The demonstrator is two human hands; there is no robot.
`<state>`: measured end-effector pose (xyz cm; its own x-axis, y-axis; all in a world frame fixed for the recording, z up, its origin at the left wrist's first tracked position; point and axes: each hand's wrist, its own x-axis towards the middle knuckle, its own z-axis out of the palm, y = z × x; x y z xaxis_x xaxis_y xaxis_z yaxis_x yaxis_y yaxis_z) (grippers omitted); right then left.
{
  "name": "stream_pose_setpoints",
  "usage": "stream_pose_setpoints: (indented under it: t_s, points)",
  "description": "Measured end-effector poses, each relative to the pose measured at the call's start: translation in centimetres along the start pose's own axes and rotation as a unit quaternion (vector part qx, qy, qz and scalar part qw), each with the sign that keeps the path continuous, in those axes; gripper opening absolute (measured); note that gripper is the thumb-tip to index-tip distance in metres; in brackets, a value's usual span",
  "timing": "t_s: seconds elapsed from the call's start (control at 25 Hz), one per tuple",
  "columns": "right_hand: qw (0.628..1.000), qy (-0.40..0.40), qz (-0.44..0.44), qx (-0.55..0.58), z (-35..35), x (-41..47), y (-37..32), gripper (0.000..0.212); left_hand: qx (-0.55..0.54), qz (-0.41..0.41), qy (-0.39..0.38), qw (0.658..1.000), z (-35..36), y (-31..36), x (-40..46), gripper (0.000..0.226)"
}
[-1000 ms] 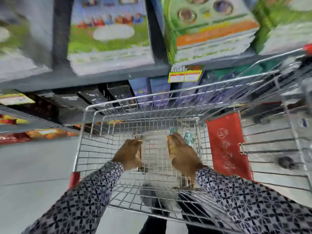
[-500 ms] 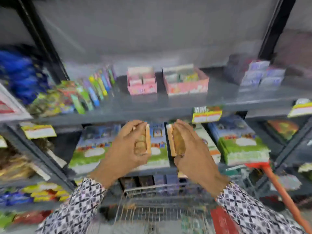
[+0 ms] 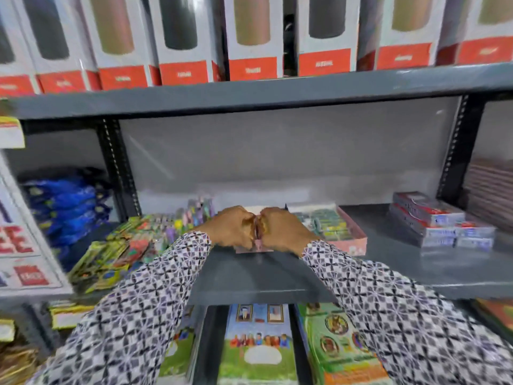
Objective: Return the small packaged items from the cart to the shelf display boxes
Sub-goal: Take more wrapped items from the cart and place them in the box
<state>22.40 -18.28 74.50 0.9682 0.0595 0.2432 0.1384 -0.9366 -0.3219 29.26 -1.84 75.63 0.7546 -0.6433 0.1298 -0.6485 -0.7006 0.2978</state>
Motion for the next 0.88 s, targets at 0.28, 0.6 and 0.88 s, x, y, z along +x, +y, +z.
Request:
stream_pose_setpoints:
  t_s: [0.28,0.6,0.88]
  points:
    - [0.996,0.071,-0.049,0.0,2.0,-1.8,2.9,0.05,-0.084,-0.001,0.137,0.987,3.6,-2.2,-2.5,0.066]
    - [0.994,0.061,-0.023,-0.088,2.0,1.0,1.8,0.048,0.106,0.007,0.139,0.985,3.3,-0.6,-0.6,0.033]
    - [0.991,0.082,-0.026,-0.102,3.6,-6.5,3.2,0.081,0.107,0.011,0.238,0.965,6.6,1.1,-6.7,0.061]
